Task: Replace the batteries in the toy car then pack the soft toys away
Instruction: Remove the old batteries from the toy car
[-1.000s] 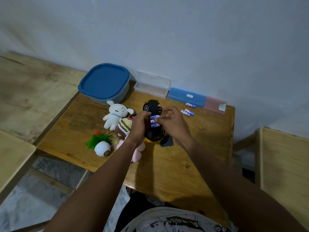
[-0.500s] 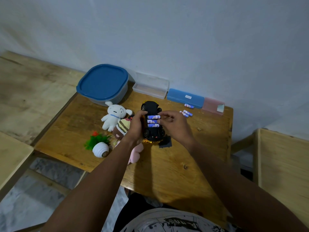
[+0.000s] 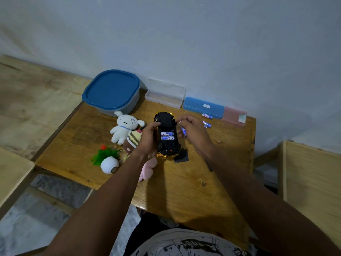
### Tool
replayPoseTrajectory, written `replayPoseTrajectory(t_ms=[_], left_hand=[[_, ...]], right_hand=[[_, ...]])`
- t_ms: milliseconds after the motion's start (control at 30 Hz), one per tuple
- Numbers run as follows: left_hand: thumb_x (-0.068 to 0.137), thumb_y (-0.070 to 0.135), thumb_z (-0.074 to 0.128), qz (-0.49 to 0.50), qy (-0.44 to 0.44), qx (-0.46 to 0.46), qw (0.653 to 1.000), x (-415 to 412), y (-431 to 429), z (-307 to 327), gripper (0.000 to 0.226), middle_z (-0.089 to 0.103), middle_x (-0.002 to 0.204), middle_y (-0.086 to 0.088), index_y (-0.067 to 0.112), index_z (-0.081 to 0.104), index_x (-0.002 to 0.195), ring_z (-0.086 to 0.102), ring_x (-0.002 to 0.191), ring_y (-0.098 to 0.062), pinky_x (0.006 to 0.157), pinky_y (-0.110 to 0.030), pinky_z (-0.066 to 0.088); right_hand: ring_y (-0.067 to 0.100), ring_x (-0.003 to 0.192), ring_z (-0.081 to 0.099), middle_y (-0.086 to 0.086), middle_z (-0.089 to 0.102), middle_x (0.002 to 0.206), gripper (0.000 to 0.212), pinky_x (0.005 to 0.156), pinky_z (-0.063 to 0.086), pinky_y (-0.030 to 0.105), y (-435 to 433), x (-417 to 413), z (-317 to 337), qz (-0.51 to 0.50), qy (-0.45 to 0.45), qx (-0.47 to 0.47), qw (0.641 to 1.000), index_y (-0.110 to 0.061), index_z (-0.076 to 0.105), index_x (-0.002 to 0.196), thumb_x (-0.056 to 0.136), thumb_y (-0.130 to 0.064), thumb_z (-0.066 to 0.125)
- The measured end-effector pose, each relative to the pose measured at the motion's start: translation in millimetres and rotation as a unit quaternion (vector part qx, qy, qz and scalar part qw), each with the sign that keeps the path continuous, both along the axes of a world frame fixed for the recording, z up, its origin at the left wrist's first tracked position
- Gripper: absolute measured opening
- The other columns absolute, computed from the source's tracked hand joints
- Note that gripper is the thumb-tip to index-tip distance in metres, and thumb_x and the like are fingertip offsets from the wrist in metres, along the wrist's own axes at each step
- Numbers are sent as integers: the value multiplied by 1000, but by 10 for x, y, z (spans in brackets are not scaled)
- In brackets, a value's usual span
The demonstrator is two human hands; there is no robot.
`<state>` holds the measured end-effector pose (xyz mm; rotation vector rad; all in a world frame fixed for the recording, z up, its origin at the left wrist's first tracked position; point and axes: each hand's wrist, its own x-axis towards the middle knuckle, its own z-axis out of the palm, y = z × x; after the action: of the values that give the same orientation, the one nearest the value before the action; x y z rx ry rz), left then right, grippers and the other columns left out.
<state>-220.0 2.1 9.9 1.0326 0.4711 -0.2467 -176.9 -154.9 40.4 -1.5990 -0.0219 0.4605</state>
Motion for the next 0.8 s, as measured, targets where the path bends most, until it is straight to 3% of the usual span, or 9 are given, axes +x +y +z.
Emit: replayPoseTrajectory(t_ms=[67, 233, 400, 500, 600, 800], left_hand=[[100, 31, 37, -14, 13, -12, 1000, 2, -1, 52, 41, 71, 92, -12, 5, 63, 118, 69, 82, -25, 74, -35, 57], [99, 35, 41, -64, 54, -28, 996, 26, 55, 149, 45, 69, 106, -20, 4, 65, 121, 67, 94, -31, 87, -41, 52], [101, 36, 43, -109, 80, -38, 990, 58, 123, 192, 47, 66, 117, -23, 3, 63, 128, 64, 107, -36, 104, -49, 44], [103, 35, 44, -135, 90, -42, 986, 73, 160, 251, 44, 67, 115, -22, 3, 68, 121, 65, 104, -34, 99, -47, 48], [102, 33, 49, -160, 107, -54, 980, 82, 216, 294, 42, 67, 110, -22, 1, 75, 110, 66, 101, -32, 90, -42, 54], [90, 24, 55, -193, 131, -68, 970, 116, 236, 375, 36, 70, 97, -21, -2, 63, 114, 71, 85, -28, 72, -34, 62]], right_hand=[[10, 87, 60, -3, 65, 98, 19, 70, 52, 25, 10, 3, -28, 51, -77, -79, 993, -22, 67, 92, 94, -6, 56], [11, 96, 64, -14, 66, 107, 29, 78, 59, 43, 32, -4, -76, 185, -220, -186, 940, -43, 61, 95, 87, -17, 70], [10, 97, 58, -12, 66, 101, 17, 80, 54, 41, 27, 34, 31, 236, -373, -225, 869, -29, 64, 97, 87, -16, 69], [9, 89, 54, -10, 65, 98, 14, 72, 50, 36, -3, 57, 55, 250, -447, -246, 823, -25, 62, 98, 87, -17, 68], [11, 89, 55, -10, 64, 98, 13, 66, 52, 40, -27, 80, 38, 272, -499, -267, 779, -26, 58, 99, 89, -21, 64], [15, 93, 61, -6, 67, 107, 25, 60, 49, 33, -34, 126, 44, 322, -535, -273, 731, -33, 45, 108, 92, -23, 62]])
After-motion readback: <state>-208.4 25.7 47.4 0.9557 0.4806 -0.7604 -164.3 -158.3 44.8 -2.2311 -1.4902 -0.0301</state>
